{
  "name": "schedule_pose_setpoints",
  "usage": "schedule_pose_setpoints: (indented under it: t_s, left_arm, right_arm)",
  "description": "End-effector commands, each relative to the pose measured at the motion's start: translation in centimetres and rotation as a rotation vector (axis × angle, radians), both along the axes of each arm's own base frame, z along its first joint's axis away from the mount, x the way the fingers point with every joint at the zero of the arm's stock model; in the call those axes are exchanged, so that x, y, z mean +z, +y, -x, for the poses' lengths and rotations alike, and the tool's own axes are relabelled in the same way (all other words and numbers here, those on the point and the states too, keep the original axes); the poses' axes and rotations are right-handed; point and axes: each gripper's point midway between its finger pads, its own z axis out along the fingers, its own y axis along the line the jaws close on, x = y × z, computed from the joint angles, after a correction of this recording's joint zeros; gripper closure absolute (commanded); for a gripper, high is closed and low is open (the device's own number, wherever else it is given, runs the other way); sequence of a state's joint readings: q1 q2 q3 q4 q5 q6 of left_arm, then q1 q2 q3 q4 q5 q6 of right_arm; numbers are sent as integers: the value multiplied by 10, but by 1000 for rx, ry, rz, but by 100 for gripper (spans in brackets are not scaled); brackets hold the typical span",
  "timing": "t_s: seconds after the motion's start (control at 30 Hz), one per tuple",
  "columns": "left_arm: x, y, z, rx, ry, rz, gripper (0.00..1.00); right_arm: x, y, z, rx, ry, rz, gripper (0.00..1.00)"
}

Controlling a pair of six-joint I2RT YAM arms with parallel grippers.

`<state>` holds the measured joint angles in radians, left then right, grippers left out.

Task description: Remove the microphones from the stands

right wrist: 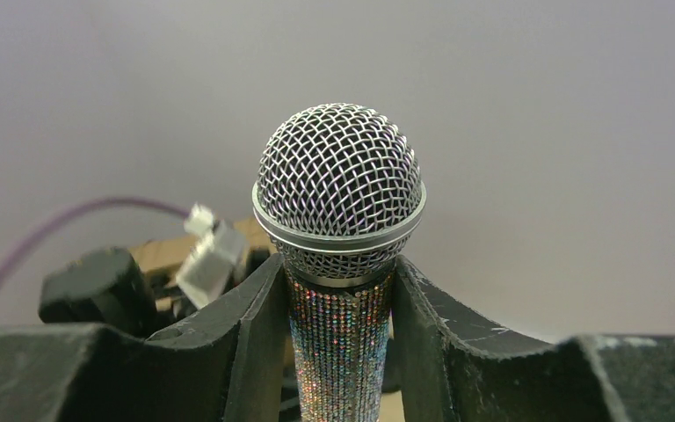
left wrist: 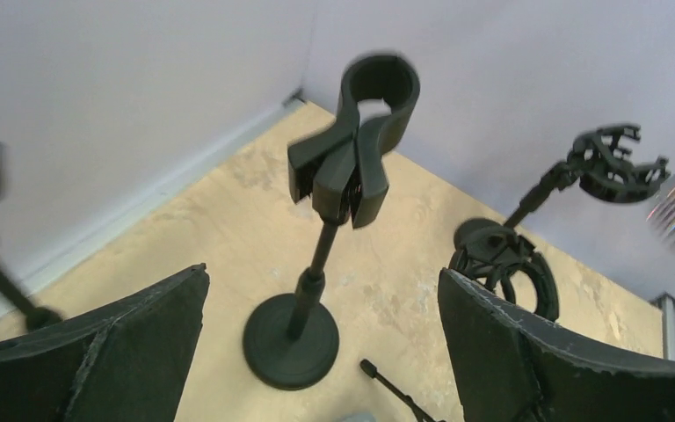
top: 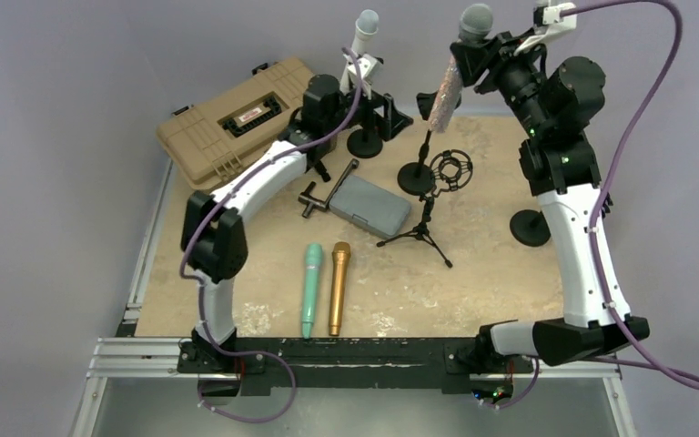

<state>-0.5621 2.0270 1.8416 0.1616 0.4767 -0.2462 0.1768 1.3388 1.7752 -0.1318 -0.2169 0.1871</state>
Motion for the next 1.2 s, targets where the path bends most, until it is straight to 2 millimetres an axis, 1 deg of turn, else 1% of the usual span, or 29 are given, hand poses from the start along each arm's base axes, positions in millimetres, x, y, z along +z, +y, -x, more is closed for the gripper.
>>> schedule_pose_setpoints:
  t_s: [0.0, 0.07, 0.1, 0.2, 0.3, 0.33, 0.37, 0.4, 0.47, 0.5, 0.53, 0.6, 0.67, 0.7, 0.77, 0.83, 0.93, 1.03, 1.07, 1.17]
  left_arm:
    - [87, 69, 24, 222, -70, 56, 0]
    - [84, 105, 35, 363, -2, 35, 0]
    - [81, 124, 43, 427, 28, 22, 0]
    - [82, 183, 72, 624, 57, -6, 0]
    - [91, 238, 109, 783, 33, -31, 0]
    - [95, 253, 122, 820, 14, -37, 0]
    - [100, 268, 134, 852, -6, -44, 0]
    - [108, 280, 147, 872, -28, -41, 0]
    - [120, 295, 171, 876, -63, -36, 0]
    - [133, 300, 185, 861, -95, -8, 0]
    - [139, 300, 194, 833, -117, 3, 0]
    - [147, 298, 204, 786, -161, -3, 1]
    - [146, 298, 205, 782, -178, -14, 2]
    - [142, 299, 203, 790, -180, -22, 2]
    - [131, 300, 198, 809, -172, -35, 4]
    - [116, 299, 194, 816, -147, -53, 6]
    - [96, 297, 192, 808, -115, -107, 9]
    - [89, 307, 193, 859, -92, -115, 12]
    - [90, 310, 194, 874, -93, -100, 12]
    - [91, 312, 197, 875, -111, -80, 12]
  right_arm:
    - [-26, 54, 32, 290, 153, -113, 100]
    - [-49, 92, 46, 417, 243, -120, 100]
    - [-62, 112, 55, 467, 286, -112, 100]
    - [-108, 169, 85, 573, 415, -85, 100]
    - [-162, 207, 116, 600, 566, -97, 100]
    - [-187, 217, 129, 612, 633, -96, 100]
    - [-201, 227, 144, 630, 680, -98, 100]
    - [-217, 232, 155, 619, 729, -97, 100]
    - [-252, 234, 173, 557, 838, -103, 100]
    - [-272, 230, 179, 502, 903, -106, 100]
    - [-294, 224, 181, 426, 981, -119, 100]
    - [-338, 203, 180, 252, 1103, -116, 100]
    - [-367, 181, 174, 94, 1149, -121, 100]
    - [-377, 174, 173, 39, 1165, -135, 100]
    - [-388, 165, 170, -34, 1173, -175, 100]
    - [-397, 158, 167, -89, 1174, -216, 100]
    - [-422, 149, 166, -175, 1200, -208, 100]
    - [-446, 147, 164, -230, 1224, -122, 100]
    - [-451, 147, 162, -244, 1227, -94, 100]
    - [-464, 156, 156, -243, 1231, -37, 100]
